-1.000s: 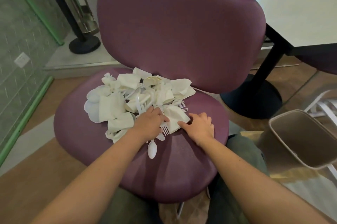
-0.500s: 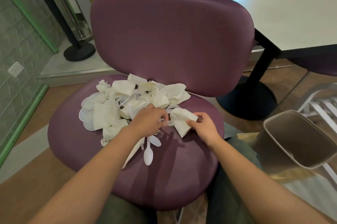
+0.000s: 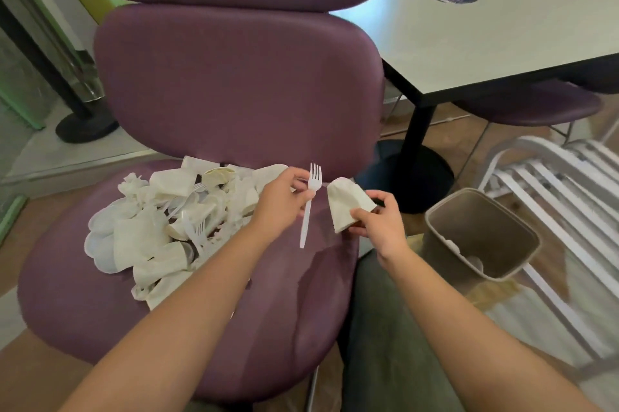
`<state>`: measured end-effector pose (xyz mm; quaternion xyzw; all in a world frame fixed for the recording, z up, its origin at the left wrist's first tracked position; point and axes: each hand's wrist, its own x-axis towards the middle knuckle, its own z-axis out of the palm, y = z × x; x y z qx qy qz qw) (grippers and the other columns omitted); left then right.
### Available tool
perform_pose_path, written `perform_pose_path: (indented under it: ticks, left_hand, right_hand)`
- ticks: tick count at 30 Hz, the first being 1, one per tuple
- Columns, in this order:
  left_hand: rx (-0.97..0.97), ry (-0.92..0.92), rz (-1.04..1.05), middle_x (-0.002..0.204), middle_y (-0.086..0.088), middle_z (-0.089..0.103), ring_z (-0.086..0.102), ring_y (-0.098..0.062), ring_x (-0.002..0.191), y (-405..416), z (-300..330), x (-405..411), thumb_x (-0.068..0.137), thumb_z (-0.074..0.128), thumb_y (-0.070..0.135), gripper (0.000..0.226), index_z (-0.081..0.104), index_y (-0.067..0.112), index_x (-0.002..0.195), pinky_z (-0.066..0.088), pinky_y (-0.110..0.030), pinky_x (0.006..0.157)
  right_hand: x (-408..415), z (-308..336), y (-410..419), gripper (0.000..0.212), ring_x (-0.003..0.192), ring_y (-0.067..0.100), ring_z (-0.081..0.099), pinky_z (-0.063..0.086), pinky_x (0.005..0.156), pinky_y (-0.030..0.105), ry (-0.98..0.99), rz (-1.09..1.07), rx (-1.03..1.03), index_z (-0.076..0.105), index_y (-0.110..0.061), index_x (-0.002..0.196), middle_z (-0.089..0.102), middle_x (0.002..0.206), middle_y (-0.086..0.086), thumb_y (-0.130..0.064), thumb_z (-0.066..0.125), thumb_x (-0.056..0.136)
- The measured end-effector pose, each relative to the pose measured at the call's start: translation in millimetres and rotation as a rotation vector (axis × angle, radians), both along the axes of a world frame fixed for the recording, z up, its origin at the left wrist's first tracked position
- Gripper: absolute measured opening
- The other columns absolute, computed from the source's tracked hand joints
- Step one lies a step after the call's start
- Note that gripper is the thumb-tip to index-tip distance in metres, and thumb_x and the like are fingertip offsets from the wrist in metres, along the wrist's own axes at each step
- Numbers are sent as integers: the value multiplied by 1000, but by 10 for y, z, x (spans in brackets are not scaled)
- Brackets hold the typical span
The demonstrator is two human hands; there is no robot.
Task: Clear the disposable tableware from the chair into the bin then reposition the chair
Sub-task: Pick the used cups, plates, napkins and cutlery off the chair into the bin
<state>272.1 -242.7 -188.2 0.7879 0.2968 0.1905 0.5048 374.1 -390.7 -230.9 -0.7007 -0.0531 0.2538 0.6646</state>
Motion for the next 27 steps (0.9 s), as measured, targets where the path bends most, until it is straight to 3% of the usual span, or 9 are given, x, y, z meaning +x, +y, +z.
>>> perform_pose_path:
  ticks: [3,6,9,12,20,23,27]
  left_hand:
    - [-45,7,-63,85,3,59,62,-12,74,-196,-15,325,87,63,0,30,57,25,103,58,-25,57]
    - [-101,16,-99,85,2,59,64,-15,80,-447,-81,675,85,65,3,30,57,28,101,59,-27,59]
    - [-129,41,-155,83,3,57,63,-12,75,-744,-135,1014,87,65,8,22,59,27,97,58,-25,57]
    - [-100,108,-232,80,0,61,67,-18,66,-1024,-220,1334,90,64,14,14,60,26,97,61,-35,59]
    - [51,297,-335,74,7,68,69,-14,52,-1666,-598,2078,88,63,27,7,59,32,90,61,-40,67]
    - [74,336,-352,76,8,66,68,-11,51,-1837,-724,2286,89,62,27,7,58,32,91,61,-38,66]
    - [93,387,-354,84,6,67,70,-13,61,-2089,-933,2611,91,63,28,7,59,32,96,61,-35,69]
  right_hand:
    - [176,45,-221,35,94,27,67,60,66,30,-25,-99,20,51,-20,107,60,109,12,0,67,84]
    - [374,45,-474,37,98,25,64,61,72,33,-26,-200,-10,51,-20,112,59,109,8,-2,68,85]
    - [593,-1,-754,40,102,27,62,61,77,43,-17,-279,-17,51,-21,116,57,116,8,-2,67,84]
    - [803,-94,-1047,40,101,26,63,60,80,43,-8,-349,-55,50,-22,116,58,117,8,-5,66,84]
    - [1327,-363,-1673,40,97,28,65,56,87,44,-75,-487,-315,50,-26,111,61,110,7,-9,72,82]
    - [1462,-412,-1822,42,101,21,58,48,88,31,-183,-462,-489,52,-17,120,55,120,3,-8,71,83]
    - [1621,-528,-1950,45,113,26,55,45,96,36,-246,-356,-680,50,-15,130,44,134,7,-15,67,88]
